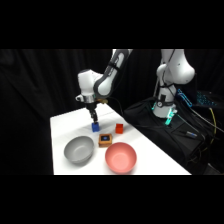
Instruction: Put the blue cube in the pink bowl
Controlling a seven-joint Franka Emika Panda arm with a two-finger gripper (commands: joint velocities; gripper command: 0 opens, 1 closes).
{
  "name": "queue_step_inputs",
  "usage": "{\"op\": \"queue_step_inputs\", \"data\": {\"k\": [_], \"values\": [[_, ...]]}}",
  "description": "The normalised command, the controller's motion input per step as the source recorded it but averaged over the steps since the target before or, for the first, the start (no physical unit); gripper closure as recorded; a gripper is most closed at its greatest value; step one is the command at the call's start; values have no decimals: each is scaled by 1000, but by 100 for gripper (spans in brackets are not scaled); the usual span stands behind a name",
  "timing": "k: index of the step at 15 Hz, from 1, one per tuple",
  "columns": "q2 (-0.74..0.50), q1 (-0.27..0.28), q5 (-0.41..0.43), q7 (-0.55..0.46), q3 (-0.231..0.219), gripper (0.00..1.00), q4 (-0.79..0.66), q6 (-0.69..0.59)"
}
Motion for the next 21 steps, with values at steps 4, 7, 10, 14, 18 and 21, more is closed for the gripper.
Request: {"op": "queue_step_inputs", "data": {"k": [4,7,10,14,18,21], "values": [[155,-160,191,-62,111,0,125,133],[110,-157,232,-62,146,0,94,120],[117,-117,203,-40,131,0,102,128],[148,-84,149,-2,100,0,126,131],[123,-60,107,24,87,25,109,137],[40,-39,68,62,49,51,47,153]]}}
